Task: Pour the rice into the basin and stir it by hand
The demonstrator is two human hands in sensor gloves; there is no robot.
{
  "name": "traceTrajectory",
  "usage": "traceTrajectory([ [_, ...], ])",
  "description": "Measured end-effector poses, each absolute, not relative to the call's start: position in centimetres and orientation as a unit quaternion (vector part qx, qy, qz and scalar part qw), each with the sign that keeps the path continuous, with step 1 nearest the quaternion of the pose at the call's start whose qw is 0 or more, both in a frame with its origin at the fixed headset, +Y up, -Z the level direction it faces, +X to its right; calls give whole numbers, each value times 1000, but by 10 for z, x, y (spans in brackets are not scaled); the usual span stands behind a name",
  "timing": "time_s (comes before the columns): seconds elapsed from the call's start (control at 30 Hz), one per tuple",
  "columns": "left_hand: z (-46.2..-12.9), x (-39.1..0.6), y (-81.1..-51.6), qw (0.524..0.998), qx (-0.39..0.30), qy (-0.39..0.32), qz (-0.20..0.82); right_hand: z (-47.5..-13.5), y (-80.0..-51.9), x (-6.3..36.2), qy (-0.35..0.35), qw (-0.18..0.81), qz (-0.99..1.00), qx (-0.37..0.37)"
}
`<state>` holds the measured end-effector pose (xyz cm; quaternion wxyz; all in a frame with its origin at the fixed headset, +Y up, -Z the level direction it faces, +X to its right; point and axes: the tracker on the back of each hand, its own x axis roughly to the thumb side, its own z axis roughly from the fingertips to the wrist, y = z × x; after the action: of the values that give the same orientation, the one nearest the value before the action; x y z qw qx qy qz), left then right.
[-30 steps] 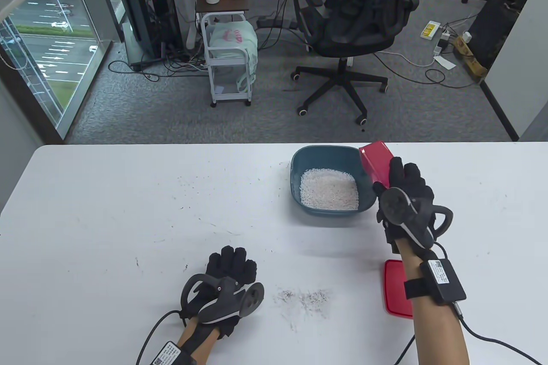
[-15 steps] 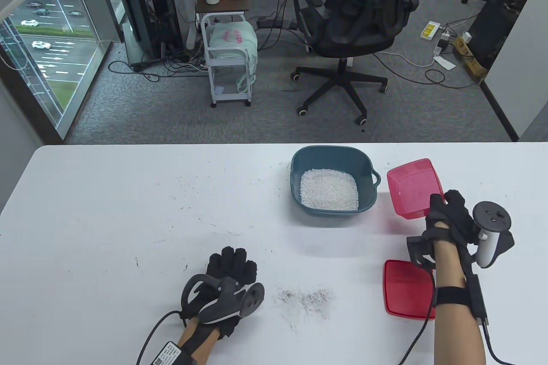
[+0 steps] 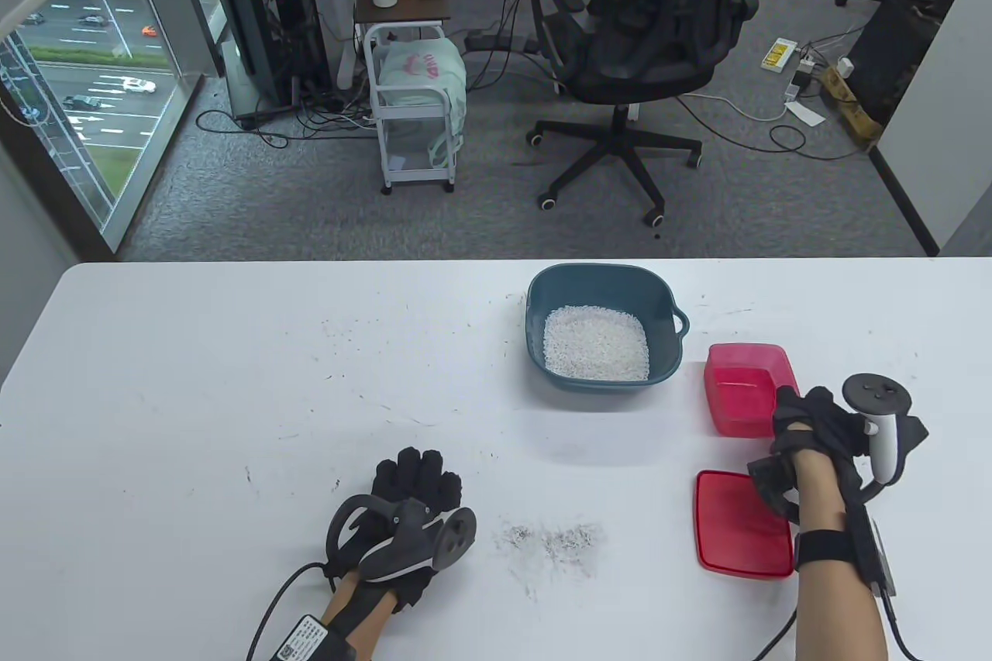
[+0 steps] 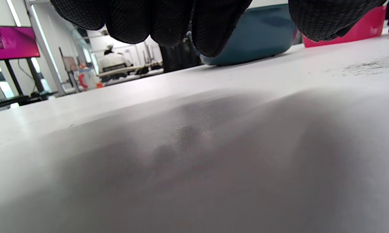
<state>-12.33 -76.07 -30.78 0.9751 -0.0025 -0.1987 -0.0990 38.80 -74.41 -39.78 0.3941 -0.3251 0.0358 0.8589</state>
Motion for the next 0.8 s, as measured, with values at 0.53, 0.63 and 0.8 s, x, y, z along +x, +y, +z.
traceTrajectory([
  [0.53,-400,-95,-681,991,58,-109,57,-308,-721,344,-100,374,920,-62],
  [0.63,-446,-84,-678,982,14,-69,176,-300,-720,341,-127,369,919,-55],
  [0.8,-512,-75,-703,957,-54,25,282,-301,-722,325,-109,361,926,-20],
])
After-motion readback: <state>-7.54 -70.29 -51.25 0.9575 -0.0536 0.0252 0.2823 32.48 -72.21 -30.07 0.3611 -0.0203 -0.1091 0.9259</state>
